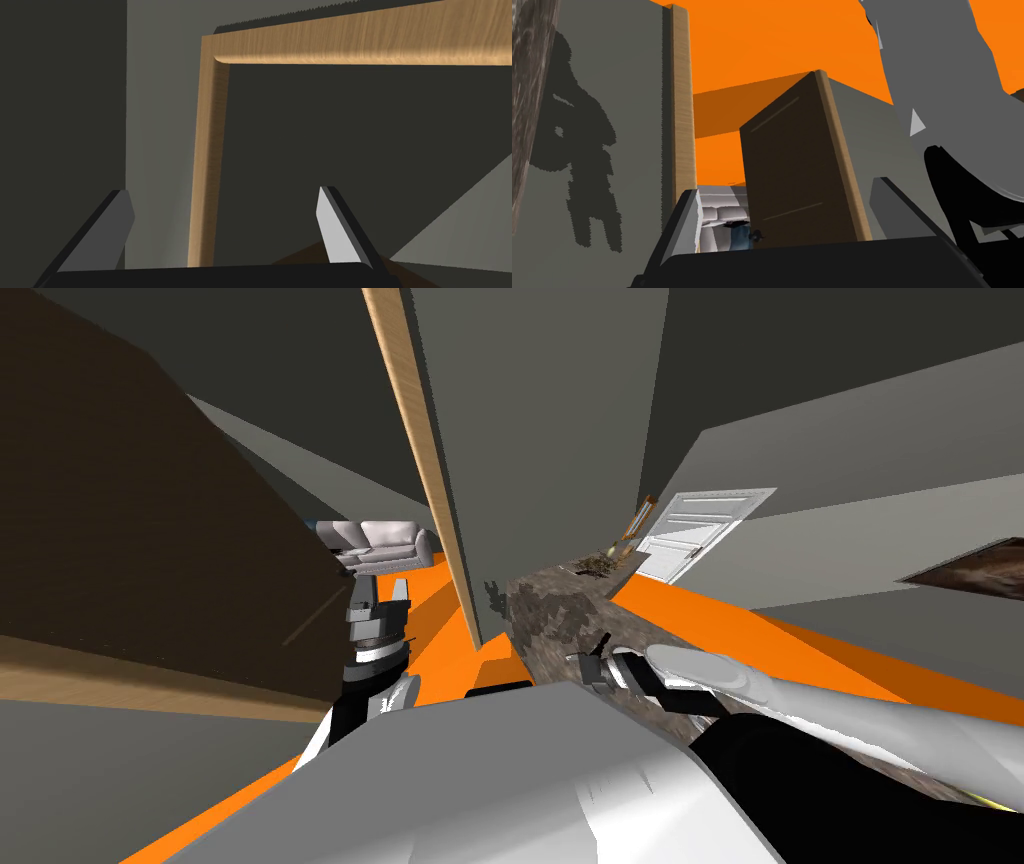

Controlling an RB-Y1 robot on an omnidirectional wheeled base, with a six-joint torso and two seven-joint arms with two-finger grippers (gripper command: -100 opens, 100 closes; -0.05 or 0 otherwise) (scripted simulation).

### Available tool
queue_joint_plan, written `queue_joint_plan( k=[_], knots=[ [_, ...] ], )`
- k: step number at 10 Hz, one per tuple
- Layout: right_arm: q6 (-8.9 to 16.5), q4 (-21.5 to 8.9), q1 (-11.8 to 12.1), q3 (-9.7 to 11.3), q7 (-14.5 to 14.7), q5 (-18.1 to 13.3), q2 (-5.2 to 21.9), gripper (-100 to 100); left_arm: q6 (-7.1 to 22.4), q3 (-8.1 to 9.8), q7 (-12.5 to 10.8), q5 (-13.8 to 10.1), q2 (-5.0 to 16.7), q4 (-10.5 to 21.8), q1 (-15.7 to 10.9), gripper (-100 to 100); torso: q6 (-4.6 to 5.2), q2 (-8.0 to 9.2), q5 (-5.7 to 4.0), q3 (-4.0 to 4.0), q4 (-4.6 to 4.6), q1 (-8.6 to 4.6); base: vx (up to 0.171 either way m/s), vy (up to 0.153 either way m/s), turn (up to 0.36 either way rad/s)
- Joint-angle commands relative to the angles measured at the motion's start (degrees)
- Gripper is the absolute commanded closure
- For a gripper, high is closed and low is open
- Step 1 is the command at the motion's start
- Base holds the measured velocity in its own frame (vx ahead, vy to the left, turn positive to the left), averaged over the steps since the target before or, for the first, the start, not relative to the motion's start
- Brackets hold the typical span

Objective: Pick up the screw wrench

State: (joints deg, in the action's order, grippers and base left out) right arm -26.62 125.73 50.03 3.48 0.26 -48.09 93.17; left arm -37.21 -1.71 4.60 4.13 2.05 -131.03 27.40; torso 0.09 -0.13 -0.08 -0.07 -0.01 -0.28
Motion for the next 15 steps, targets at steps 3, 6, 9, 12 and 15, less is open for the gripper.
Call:
queue_joint_plan(
  k=[3,6,9,12,15],
  knots=[
    [2.64,-1.41,1.85,0.88,-0.06,-4.14,6.14,-100,0.0,0.0,0.0,0.0,0.0,0.0,0.0,0,-0.01,-0.03,-0.01,-0.02,-0.01,0.0,-0.002,-0.08,0.204],
    [3.79,-2.06,2.8,1.24,0.02,-5.97,10.27,-100,0.0,0.0,0.0,0.0,0.0,0.0,-0.01,0,-0.03,-0.02,-0.01,-0.01,-0.01,-0.02,-0.006,-0.074,0.189],
    [4.89,-2.67,3.74,1.6,0.09,-7.72,13.09,-100,0.0,0.0,0.0,0.0,0.0,0.0,0.0,0,0.03,-0.01,0.0,0.0,0.0,0.03,-0.011,-0.06,0.121],
    [6.94,-3.74,5.51,2.28,0.21,-10.95,18.29,-100,0.0,0.0,0.0,0.0,0.0,0.0,0.0,0,0.02,0.0,0.02,0.0,0.0,0.12,-0.016,-0.058,0.194],
    [7.85,-4.2,6.32,2.6,0.26,-12.4,20.63,-100,0.0,0.0,0.0,0.0,0.0,0.0,0.0,0,-0.01,0.01,0.0,0.0,0.0,0.01,-0.02,-0.073,0.149]
  ],
)
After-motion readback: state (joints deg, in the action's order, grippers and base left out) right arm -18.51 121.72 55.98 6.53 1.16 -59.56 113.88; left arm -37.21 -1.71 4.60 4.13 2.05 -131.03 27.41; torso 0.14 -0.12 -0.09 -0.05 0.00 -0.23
